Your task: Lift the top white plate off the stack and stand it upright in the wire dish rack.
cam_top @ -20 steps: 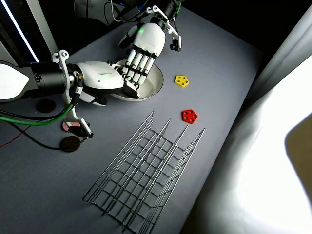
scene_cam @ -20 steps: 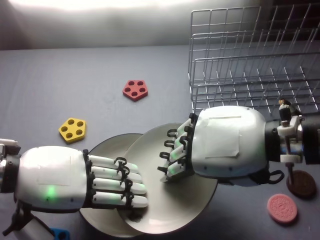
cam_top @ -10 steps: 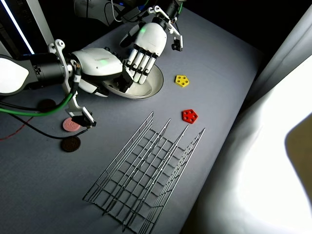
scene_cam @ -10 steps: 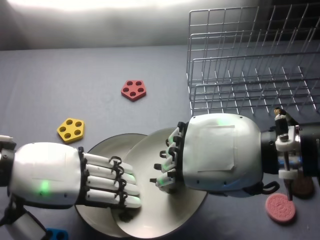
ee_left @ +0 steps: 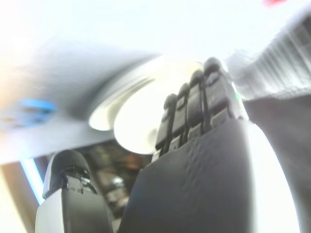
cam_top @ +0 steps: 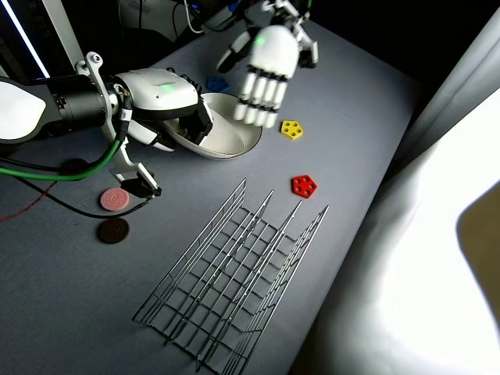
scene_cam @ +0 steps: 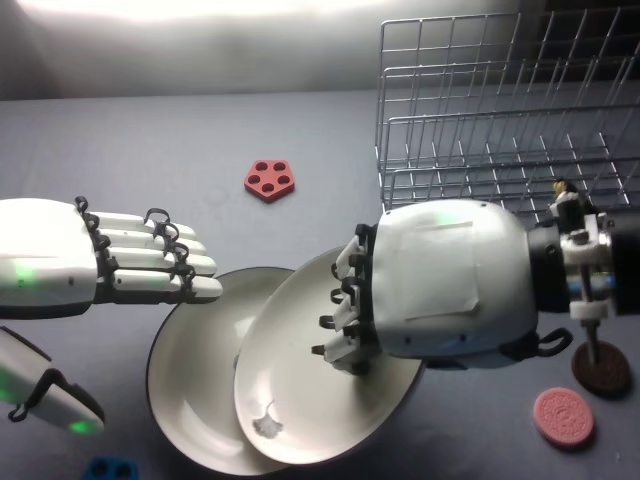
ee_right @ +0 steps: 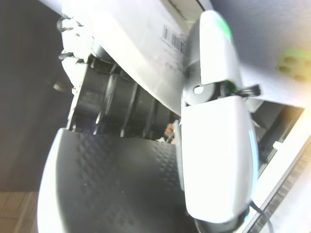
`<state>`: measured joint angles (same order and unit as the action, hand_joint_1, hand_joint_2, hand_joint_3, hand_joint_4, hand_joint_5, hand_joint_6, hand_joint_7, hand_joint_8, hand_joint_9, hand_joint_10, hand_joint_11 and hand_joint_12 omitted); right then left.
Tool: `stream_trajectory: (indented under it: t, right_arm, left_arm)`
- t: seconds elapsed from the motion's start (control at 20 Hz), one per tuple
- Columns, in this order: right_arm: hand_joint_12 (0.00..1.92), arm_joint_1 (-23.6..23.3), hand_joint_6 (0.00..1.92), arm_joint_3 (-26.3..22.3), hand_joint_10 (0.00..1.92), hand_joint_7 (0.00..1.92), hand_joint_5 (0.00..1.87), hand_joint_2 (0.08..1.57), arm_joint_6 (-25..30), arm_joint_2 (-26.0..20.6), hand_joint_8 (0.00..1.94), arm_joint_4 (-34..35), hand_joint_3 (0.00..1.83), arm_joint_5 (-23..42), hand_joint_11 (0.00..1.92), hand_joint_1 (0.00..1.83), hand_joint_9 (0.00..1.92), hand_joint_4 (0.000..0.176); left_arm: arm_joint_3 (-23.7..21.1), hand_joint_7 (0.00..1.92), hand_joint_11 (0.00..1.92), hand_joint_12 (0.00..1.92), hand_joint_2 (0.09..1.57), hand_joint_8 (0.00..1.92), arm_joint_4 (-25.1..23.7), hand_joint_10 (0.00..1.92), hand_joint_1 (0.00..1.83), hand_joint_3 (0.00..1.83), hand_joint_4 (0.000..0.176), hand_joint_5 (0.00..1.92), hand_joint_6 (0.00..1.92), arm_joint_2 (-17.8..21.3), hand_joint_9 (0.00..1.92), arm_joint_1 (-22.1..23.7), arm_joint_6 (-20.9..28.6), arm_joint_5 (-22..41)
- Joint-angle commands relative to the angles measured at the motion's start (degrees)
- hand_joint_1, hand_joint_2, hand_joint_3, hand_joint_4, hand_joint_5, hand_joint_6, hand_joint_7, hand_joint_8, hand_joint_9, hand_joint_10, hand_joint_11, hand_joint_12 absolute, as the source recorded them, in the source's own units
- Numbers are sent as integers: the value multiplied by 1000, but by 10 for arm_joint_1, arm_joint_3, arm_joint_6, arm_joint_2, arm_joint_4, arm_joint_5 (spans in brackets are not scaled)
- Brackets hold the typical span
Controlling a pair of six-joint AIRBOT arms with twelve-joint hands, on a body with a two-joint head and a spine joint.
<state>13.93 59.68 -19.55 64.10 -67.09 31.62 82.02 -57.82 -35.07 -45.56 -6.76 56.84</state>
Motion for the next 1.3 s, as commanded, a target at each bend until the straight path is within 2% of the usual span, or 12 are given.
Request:
stream_trajectory:
  t: [0.0,0.2,0.35,0.55,0.6,0.65,0.8,0.85,0.95,1.05,1.15,1.25]
  right_arm:
    - [1520,-5,1067,6,848,984,844,1107,11,-7,665,2,0,47,823,1488,1061,0]
    - [1305,-19,852,22,493,1277,1015,1020,39,-8,151,-25,1,86,1012,1502,1277,0]
    - [1287,-30,847,29,455,1273,1024,1019,50,-8,142,-37,0,115,1016,1502,1293,0]
    - [1346,-44,915,53,547,1308,989,1028,121,-8,83,-56,1,162,980,1501,1245,0]
    - [1456,-47,1032,58,752,1095,885,1080,128,-8,445,-56,1,165,872,1491,1107,0]
    - [1528,-50,1107,62,866,996,823,1107,131,-8,628,-56,1,170,818,1487,1042,0]
    - [1572,-61,1171,81,939,936,787,1126,167,-7,718,-75,0,202,786,1483,999,0]
    - [1562,-67,1170,89,930,943,794,1124,180,-5,702,-78,0,211,796,1483,1001,0]
    - [1361,-74,922,100,577,1211,986,1036,191,-2,271,-79,0,223,971,1499,1229,0]
    - [1523,-79,1121,109,869,979,811,1111,194,1,651,-81,0,233,826,1487,1043,0]
    - [1550,-86,1162,116,919,943,787,1122,196,4,713,-84,0,236,806,1485,1010,0]
    - [1347,-92,901,120,558,1193,975,1033,199,6,333,-84,1,236,989,1500,1243,0]
  left_arm:
    - [1,24,54,15,985,0,34,0,234,4,0,36,0,5,19,10,5,59]
    - [9,29,56,14,990,6,60,4,261,3,0,46,6,16,20,10,12,71]
    - [13,35,74,22,987,5,82,5,254,1,0,51,4,23,29,10,14,72]
    - [14,19,52,11,996,0,86,0,248,4,0,34,0,29,4,10,15,72]
    - [15,27,53,11,989,4,86,3,270,0,0,33,0,30,9,10,15,74]
    - [15,25,50,10,987,3,86,3,275,0,0,30,0,31,10,10,15,76]
    - [22,30,62,14,985,2,86,4,251,0,0,44,3,32,19,10,16,79]
    - [25,32,57,12,985,2,86,3,252,0,0,43,2,32,18,10,17,80]
    - [29,8,40,5,989,0,86,0,253,1,0,20,0,32,1,10,17,84]
    - [33,15,45,6,988,3,86,3,247,1,0,27,2,32,9,10,17,86]
    - [37,20,50,8,987,4,84,5,259,0,0,31,3,32,18,10,17,84]
    - [38,33,67,15,988,7,82,6,275,0,0,45,7,32,24,10,17,85]
